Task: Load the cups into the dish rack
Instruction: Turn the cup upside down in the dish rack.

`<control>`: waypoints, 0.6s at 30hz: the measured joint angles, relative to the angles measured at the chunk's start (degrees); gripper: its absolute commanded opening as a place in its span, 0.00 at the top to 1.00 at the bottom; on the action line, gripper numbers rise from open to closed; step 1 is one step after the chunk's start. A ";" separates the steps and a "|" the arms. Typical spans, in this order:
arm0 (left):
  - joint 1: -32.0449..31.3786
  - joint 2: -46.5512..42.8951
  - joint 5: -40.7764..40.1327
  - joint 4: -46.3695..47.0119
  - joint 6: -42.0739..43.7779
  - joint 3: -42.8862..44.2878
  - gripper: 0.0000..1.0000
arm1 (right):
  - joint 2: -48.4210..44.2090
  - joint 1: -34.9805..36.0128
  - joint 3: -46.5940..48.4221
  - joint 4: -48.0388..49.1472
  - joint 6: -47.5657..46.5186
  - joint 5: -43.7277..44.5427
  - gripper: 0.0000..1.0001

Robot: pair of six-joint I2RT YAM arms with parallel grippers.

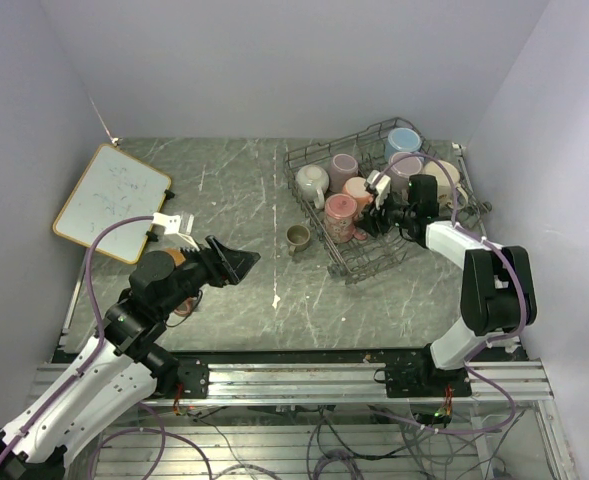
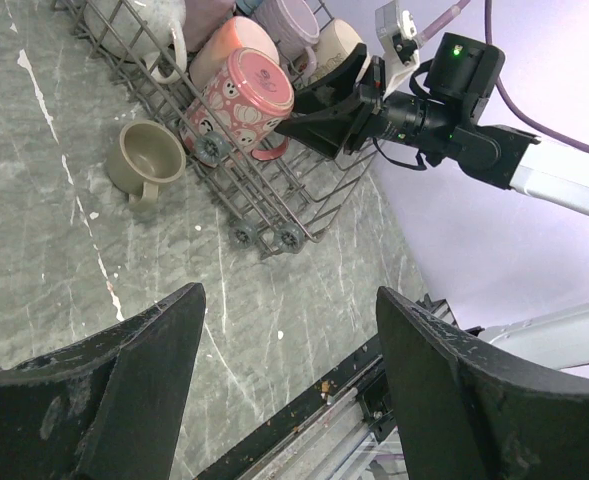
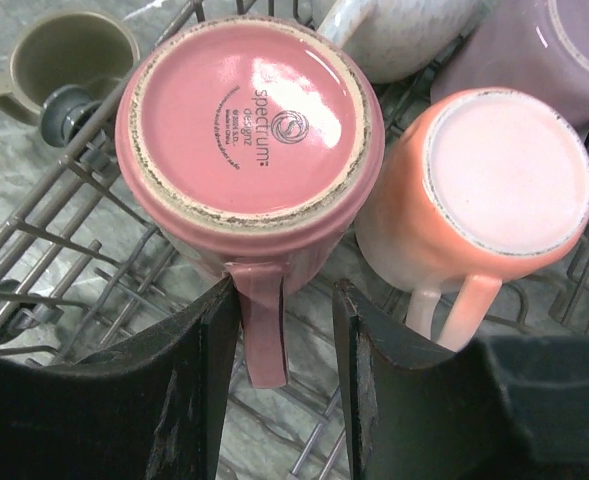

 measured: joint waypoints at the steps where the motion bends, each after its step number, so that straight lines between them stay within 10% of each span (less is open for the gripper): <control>1: 0.00 0.02 0.02 0.00 0.00 0.00 0.21 | 0.11 0.00 0.07 -0.59 -0.52 0.13 0.59; 18: 0.00 1.25 0.33 0.04 0.61 -0.02 0.21 | 2.12 1.62 1.03 -1.55 -4.52 6.88 0.80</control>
